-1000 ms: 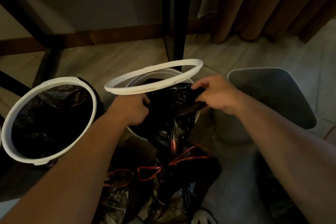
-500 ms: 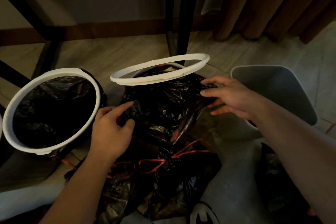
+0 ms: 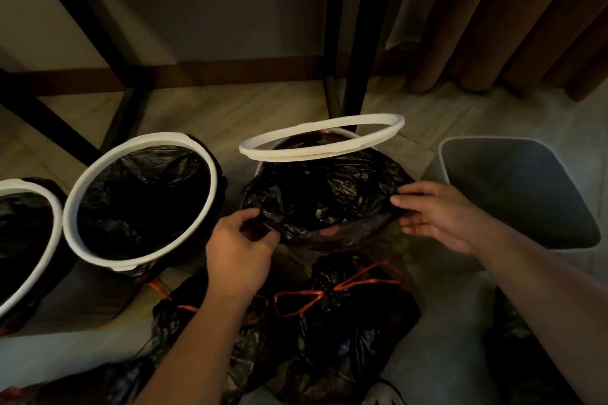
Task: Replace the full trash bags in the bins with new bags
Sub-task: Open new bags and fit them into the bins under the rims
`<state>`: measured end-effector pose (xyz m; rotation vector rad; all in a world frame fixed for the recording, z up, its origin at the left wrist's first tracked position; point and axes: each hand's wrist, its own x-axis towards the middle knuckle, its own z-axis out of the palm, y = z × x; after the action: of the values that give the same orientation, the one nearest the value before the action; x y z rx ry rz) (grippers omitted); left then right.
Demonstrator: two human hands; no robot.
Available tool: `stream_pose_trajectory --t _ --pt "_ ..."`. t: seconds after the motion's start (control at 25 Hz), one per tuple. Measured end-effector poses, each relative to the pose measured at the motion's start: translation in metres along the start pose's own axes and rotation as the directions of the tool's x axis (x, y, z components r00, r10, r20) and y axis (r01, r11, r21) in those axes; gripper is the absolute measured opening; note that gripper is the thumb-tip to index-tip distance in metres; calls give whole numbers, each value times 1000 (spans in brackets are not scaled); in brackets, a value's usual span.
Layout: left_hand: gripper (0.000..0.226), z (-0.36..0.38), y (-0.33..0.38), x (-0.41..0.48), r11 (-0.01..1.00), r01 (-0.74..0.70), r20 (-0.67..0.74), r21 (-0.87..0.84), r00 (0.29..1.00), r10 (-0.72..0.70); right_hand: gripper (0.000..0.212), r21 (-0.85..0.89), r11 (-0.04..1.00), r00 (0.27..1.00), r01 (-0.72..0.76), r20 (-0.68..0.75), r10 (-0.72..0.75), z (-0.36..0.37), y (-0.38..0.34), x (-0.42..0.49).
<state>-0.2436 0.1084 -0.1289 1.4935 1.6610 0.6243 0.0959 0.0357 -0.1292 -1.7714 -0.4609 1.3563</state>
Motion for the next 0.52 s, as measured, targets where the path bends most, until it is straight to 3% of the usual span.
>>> stream_pose_trajectory --t 0.08,0.16,0.32,0.4,0.52 --pt "68 3 -1 -4 1000 3 23 -9 1000 -3 61 39 999 996 -10 92 6 2 5 -5" --pt "78 6 -6 -10 996 29 57 -89 998 -24 65 16 1000 996 -3 92 2 4 10 -7" --pt "98 12 -15 -21 974 66 109 -215 993 -43 27 112 991 995 -70 77 62 11 15 -7" --pt "92 19 -14 -27 913 140 155 -383 984 -86 30 123 988 993 -93 82 83 11 15 -7" --pt "63 35 -14 -35 778 242 230 -580 965 -129 34 186 977 989 -107 123 85 14 19 -8"
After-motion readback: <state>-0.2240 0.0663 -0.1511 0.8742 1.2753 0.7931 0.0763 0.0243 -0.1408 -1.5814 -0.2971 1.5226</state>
